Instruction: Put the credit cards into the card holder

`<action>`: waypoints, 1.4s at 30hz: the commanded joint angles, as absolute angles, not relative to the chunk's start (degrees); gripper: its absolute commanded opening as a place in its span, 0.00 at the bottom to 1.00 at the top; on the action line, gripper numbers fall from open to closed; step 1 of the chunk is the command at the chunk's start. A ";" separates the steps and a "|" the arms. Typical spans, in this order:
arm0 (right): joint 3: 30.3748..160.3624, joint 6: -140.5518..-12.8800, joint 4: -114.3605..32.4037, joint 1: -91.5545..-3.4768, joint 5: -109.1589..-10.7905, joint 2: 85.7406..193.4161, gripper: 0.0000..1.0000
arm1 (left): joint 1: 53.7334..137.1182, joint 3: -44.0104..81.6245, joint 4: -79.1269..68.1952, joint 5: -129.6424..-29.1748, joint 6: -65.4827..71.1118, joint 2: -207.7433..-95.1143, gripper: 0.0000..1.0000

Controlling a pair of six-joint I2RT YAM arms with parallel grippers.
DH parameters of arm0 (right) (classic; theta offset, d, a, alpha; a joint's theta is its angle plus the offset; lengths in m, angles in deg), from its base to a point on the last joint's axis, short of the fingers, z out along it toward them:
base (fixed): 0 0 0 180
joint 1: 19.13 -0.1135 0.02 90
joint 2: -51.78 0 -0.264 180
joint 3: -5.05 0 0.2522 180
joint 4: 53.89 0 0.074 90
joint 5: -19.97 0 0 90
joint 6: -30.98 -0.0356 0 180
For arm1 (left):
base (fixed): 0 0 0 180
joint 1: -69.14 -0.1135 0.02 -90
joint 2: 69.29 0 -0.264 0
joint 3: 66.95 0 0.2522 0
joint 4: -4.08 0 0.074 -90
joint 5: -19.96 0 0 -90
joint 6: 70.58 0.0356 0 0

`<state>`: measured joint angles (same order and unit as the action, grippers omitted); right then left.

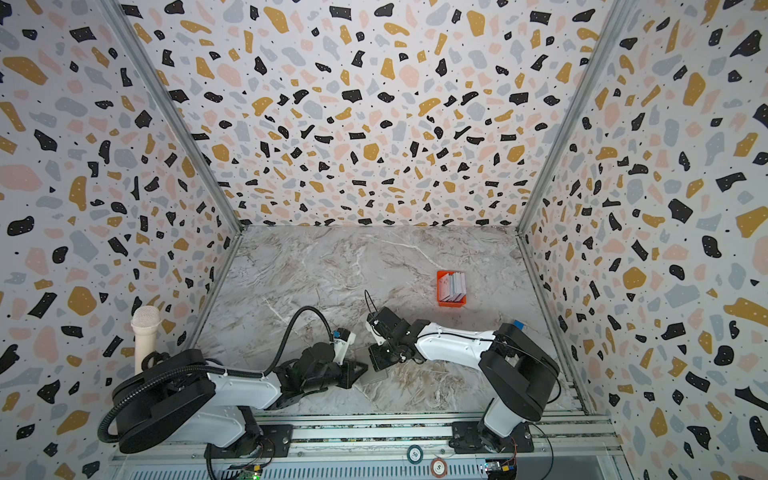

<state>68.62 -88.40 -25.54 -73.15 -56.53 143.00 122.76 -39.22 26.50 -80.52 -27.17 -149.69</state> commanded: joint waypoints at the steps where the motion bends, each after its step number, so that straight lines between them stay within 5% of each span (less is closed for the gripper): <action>1: 70.23 -87.50 -23.10 -73.52 -56.19 143.65 0.00 | 122.43 -39.39 24.59 -81.22 -25.94 -150.84 0.00; 25: 72.37 -85.31 -17.41 -75.64 -56.20 149.46 0.00 | 122.43 -39.72 26.44 -82.43 -25.85 -153.02 0.00; 42: 62.39 -89.21 -16.84 -73.47 -56.30 153.72 0.00 | 122.31 -41.21 28.75 -82.43 -26.30 -152.41 0.00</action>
